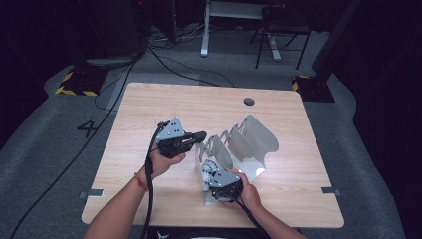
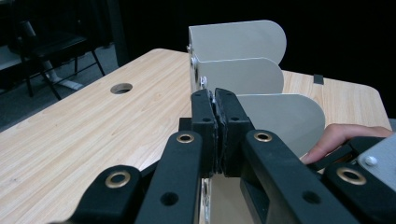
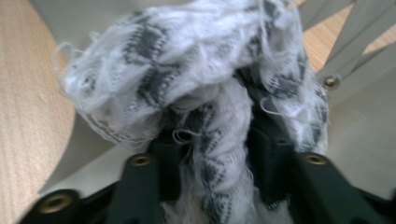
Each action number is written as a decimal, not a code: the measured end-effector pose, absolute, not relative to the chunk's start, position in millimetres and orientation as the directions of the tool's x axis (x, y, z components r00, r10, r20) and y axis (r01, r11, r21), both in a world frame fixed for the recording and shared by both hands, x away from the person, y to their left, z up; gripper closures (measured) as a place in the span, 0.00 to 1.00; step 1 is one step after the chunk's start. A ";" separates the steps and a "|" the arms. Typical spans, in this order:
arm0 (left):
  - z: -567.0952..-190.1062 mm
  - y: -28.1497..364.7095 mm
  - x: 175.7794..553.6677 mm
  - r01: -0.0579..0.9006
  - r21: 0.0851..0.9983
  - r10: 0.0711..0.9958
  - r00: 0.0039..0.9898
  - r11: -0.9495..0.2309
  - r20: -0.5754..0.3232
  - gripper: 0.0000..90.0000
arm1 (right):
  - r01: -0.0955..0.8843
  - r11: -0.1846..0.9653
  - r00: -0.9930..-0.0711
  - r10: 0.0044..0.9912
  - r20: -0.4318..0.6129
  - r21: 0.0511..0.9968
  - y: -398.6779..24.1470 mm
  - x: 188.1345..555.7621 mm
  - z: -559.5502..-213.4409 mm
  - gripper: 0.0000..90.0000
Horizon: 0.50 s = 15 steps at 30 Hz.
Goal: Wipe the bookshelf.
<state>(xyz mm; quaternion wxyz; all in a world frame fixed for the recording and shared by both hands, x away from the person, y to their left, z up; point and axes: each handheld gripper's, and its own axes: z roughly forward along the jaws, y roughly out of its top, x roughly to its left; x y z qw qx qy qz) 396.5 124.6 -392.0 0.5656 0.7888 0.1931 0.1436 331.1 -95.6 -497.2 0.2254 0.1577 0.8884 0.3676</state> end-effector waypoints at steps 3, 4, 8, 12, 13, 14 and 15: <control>-392.2 124.1 397.1 0.143 0.949 0.467 0.884 -0.282 0.005 0.97 | 0.094 0.692 -0.852 0.428 -0.302 0.715 -92.7 330.1 -498.0 0.59; -392.3 124.0 397.0 0.144 0.949 0.467 0.884 -0.281 0.005 0.97 | 0.104 0.686 -0.856 0.430 -0.286 0.720 -93.2 331.9 -498.0 0.59; -392.3 123.9 396.7 0.145 0.948 0.468 0.884 -0.282 0.004 0.97 | 0.159 0.659 -0.875 0.439 -0.204 0.736 -97.5 339.5 -498.0 0.64; -392.4 124.1 396.6 0.146 0.949 0.470 0.883 -0.280 0.003 0.98 | 0.197 0.629 -0.870 0.466 -0.162 0.752 -103.8 342.5 -500.5 0.85; -392.4 124.4 396.6 0.144 0.948 0.470 0.883 -0.282 0.005 0.97 | 0.189 0.634 -0.870 0.462 -0.171 0.750 -103.8 340.6 -500.6 0.86; -392.4 124.4 396.6 0.144 0.948 0.470 0.883 -0.282 0.005 0.98 | 0.189 0.634 -0.870 0.462 -0.171 0.750 -103.8 340.6 -500.6 0.86; -392.4 124.5 396.7 0.144 0.949 0.470 0.883 -0.282 0.005 0.98 | 0.164 0.645 -0.889 0.425 -0.172 0.747 -104.4 336.4 -500.1 0.87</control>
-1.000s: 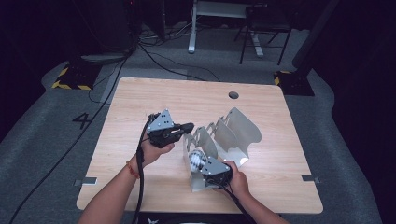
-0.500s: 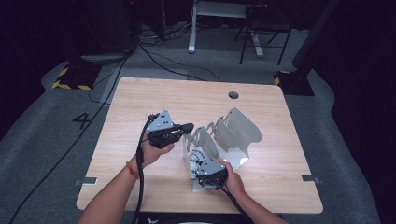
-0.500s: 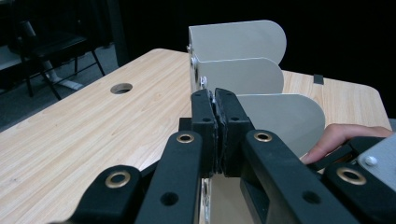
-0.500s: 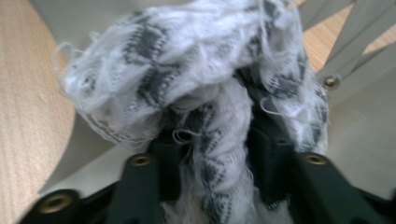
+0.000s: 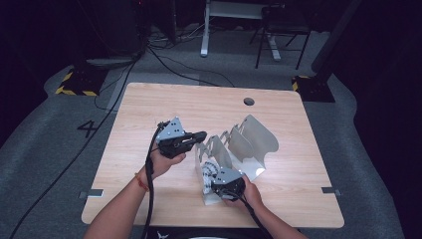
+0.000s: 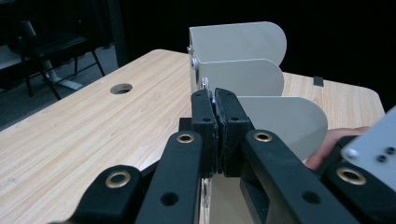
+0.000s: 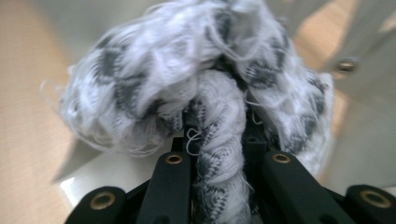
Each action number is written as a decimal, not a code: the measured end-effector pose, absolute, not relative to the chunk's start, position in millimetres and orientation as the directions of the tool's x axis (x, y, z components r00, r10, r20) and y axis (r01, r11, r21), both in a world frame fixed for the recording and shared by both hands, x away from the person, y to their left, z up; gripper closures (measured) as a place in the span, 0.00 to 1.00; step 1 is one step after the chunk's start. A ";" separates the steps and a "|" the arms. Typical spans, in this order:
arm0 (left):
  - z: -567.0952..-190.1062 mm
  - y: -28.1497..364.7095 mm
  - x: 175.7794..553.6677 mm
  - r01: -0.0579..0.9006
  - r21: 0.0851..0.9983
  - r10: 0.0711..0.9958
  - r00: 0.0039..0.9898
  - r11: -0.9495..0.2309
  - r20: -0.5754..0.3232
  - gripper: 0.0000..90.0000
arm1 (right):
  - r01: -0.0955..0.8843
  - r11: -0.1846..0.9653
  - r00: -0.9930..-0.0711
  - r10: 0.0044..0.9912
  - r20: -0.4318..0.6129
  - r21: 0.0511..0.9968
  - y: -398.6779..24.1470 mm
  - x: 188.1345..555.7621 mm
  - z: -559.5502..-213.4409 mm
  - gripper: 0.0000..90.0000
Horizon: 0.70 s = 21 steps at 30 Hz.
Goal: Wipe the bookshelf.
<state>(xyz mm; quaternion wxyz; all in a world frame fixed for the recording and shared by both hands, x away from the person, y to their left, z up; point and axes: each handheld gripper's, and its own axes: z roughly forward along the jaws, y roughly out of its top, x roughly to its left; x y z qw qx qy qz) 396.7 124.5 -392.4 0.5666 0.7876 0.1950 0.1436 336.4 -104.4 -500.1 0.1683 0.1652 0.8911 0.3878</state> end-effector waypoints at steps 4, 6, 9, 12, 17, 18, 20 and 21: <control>-392.3 124.2 396.2 0.142 0.948 0.472 0.882 -0.284 0.009 0.98 | 0.137 0.670 -0.933 0.335 -0.133 0.729 -106.0 330.8 -496.6 0.88; -392.5 124.3 396.2 0.145 0.949 0.473 0.881 -0.280 0.005 0.97 | 0.119 0.696 -0.947 0.293 -0.129 0.708 -106.7 326.6 -493.2 0.88; -392.5 125.0 396.2 0.144 0.949 0.472 0.881 -0.282 0.007 0.97 | 0.109 0.722 -0.958 0.259 -0.121 0.683 -107.8 322.9 -489.0 0.88; -392.7 124.5 396.0 0.142 0.950 0.474 0.880 -0.279 0.008 0.97 | 0.110 0.724 -0.945 0.288 -0.154 0.681 -105.2 322.6 -488.8 0.88; -392.7 124.0 396.1 0.137 0.949 0.471 0.882 -0.283 0.013 0.97 | 0.123 0.702 -0.885 0.397 -0.242 0.702 -95.2 327.7 -492.5 0.88; -392.8 124.0 396.2 0.137 0.950 0.471 0.882 -0.282 0.012 0.97 | 0.126 0.698 -0.875 0.412 -0.252 0.705 -93.3 329.0 -494.0 0.88; -393.1 123.5 396.4 0.141 0.951 0.470 0.883 -0.277 0.006 0.98 | 0.136 0.682 -0.851 0.452 -0.268 0.719 -89.7 331.8 -497.4 0.88; -393.2 123.3 396.4 0.141 0.951 0.471 0.882 -0.276 0.006 0.98 | 0.136 0.677 -0.840 0.466 -0.277 0.723 -87.4 333.0 -498.4 0.88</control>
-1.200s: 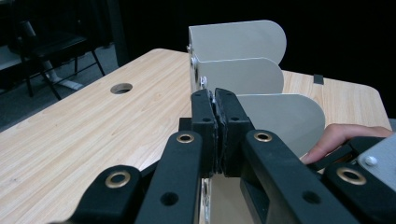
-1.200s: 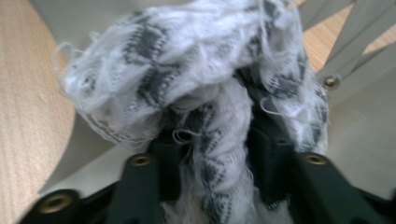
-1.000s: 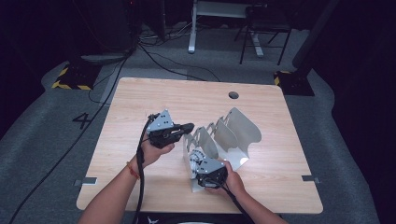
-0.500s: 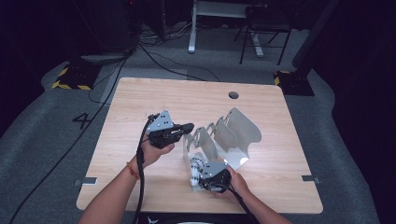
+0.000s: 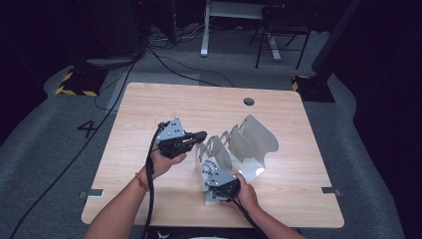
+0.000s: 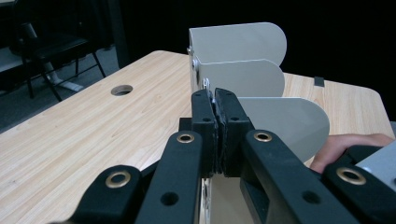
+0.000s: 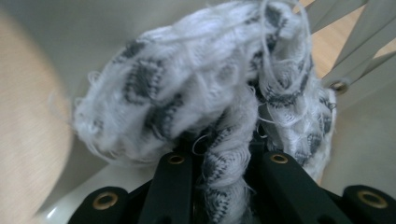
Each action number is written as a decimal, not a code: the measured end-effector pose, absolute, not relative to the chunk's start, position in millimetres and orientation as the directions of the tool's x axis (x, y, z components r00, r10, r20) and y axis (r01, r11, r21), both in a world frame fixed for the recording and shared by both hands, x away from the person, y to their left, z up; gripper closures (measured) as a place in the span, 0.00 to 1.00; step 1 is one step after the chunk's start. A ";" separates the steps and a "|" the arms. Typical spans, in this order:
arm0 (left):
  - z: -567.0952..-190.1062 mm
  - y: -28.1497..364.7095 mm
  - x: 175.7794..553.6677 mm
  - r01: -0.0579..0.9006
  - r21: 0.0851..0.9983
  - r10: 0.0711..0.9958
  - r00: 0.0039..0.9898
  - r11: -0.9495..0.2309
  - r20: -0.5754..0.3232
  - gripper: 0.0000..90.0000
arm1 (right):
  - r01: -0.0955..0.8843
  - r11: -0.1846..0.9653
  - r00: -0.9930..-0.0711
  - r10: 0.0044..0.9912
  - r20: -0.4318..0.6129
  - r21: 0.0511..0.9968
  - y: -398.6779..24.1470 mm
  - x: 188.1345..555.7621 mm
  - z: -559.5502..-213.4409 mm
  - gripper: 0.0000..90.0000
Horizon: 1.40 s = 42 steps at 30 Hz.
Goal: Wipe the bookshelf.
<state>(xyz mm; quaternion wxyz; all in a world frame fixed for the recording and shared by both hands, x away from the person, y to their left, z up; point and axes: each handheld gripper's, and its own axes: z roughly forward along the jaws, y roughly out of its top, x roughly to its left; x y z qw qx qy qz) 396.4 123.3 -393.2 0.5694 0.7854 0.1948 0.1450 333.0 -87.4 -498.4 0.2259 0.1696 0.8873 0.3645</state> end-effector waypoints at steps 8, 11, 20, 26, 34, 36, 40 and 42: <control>-393.3 122.9 396.6 0.140 0.950 0.473 0.881 -0.278 0.008 0.98 | 0.103 0.615 -0.757 0.558 -0.339 0.782 -81.8 338.8 -475.2 0.89; -393.3 122.9 396.6 0.141 0.950 0.473 0.881 -0.278 0.008 0.97 | 0.084 0.624 -0.745 0.558 -0.367 0.777 -79.3 334.3 -472.6 0.89; -393.1 122.5 397.4 0.134 0.950 0.470 0.883 -0.284 0.015 0.98 | 0.015 0.607 -0.695 0.578 -0.428 0.795 -76.8 331.0 -443.9 0.89; -393.3 122.2 398.1 0.137 0.950 0.468 0.884 -0.280 0.011 0.98 | -0.004 0.603 -0.675 0.587 -0.447 0.798 -76.3 336.5 -430.0 0.89; -393.6 122.3 398.3 0.138 0.951 0.465 0.885 -0.277 0.008 0.98 | -0.015 0.625 -0.764 0.497 -0.412 0.781 -77.7 333.9 -442.1 0.89; -393.5 122.2 398.3 0.137 0.951 0.465 0.885 -0.279 0.009 0.98 | -0.011 0.624 -0.783 0.480 -0.395 0.781 -79.4 332.8 -445.0 0.89; -393.7 122.3 398.1 0.137 0.951 0.467 0.884 -0.277 0.009 0.98 | -0.048 0.636 -0.828 0.406 -0.387 0.770 -87.1 326.3 -452.5 0.89; -393.6 122.0 398.0 0.136 0.951 0.468 0.883 -0.278 0.010 0.98 | -0.050 0.646 -0.856 0.365 -0.366 0.762 -91.3 323.7 -458.3 0.89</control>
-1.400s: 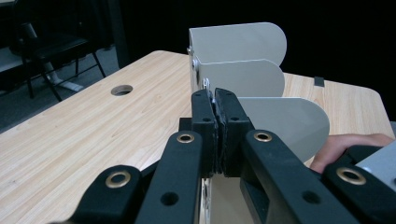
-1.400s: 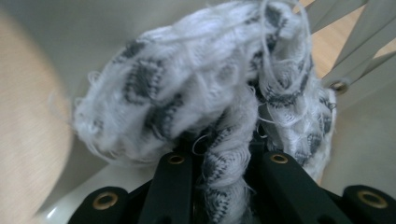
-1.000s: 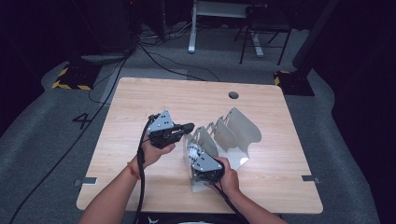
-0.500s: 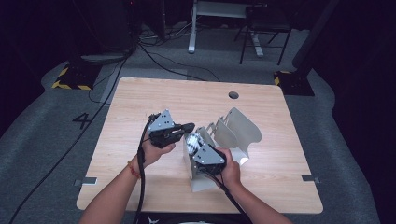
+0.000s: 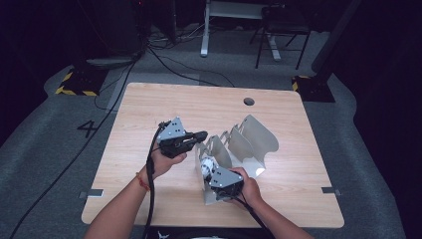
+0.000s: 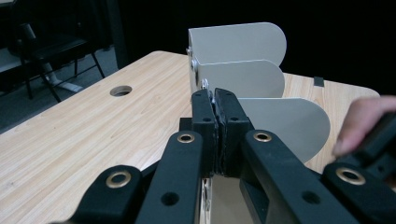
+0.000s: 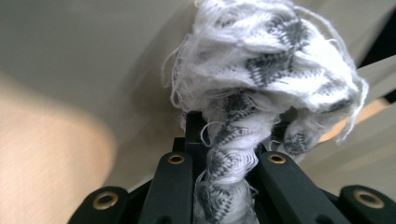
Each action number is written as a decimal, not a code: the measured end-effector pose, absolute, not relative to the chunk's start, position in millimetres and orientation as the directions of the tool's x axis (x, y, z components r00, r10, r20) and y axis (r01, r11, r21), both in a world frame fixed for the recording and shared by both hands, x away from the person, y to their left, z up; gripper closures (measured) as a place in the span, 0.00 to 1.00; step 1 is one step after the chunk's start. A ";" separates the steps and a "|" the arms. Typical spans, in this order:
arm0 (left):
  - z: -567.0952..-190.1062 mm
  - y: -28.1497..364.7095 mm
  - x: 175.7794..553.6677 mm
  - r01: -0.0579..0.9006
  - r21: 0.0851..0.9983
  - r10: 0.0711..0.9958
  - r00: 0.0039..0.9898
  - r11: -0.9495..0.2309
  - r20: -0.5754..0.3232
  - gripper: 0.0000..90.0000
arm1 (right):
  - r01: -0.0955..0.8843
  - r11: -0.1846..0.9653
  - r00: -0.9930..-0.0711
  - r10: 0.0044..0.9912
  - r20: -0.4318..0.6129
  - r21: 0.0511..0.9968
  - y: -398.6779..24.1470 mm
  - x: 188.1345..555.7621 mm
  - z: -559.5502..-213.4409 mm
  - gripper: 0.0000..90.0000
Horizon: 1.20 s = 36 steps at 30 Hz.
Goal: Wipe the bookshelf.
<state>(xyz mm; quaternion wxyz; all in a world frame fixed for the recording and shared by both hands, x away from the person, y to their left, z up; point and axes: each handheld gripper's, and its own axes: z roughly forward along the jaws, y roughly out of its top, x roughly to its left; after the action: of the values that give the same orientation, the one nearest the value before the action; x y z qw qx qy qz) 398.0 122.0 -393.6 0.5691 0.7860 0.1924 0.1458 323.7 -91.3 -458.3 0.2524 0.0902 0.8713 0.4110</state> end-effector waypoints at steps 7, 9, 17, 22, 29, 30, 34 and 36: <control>-393.2 122.3 397.4 0.134 0.949 0.471 0.882 -0.285 0.017 0.98 | -0.077 0.727 -0.888 0.262 -0.379 0.683 -97.1 307.6 -487.9 0.89; -393.3 122.5 397.0 0.133 0.949 0.472 0.881 -0.285 0.018 0.98 | -0.073 0.747 -0.897 0.240 -0.370 0.661 -97.5 307.0 -494.9 0.89; -393.8 123.1 397.4 0.135 0.950 0.469 0.883 -0.280 0.013 0.98 | 0.013 0.762 -0.859 0.340 -0.382 0.648 -101.7 315.4 -497.3 0.90; -394.0 122.4 397.9 0.133 0.951 0.469 0.883 -0.278 0.014 0.98 | 0.085 0.707 -0.806 0.463 -0.369 0.702 -104.1 332.0 -503.5 0.89; -394.1 121.9 397.2 0.135 0.952 0.476 0.879 -0.276 0.013 0.98 | 0.102 0.684 -0.838 0.450 -0.308 0.722 -105.2 337.6 -502.6 0.89; -394.1 122.0 397.1 0.135 0.952 0.477 0.879 -0.276 0.013 0.98 | 0.104 0.689 -0.851 0.435 -0.294 0.717 -106.5 337.3 -501.0 0.89; -394.6 122.6 396.7 0.141 0.953 0.479 0.878 -0.268 0.005 0.98 | 0.101 0.723 -0.904 0.354 -0.240 0.683 -110.6 326.9 -494.1 0.89; -394.5 122.5 396.2 0.141 0.953 0.480 0.877 -0.269 0.005 0.98 | 0.097 0.739 -0.916 0.328 -0.230 0.666 -113.5 318.3 -491.8 0.89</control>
<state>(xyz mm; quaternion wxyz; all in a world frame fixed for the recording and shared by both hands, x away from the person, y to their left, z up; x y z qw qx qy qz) 396.2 122.5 -394.5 0.5711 0.7827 0.1983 0.1481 318.3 -113.5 -491.8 0.1688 0.1157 0.9171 0.3421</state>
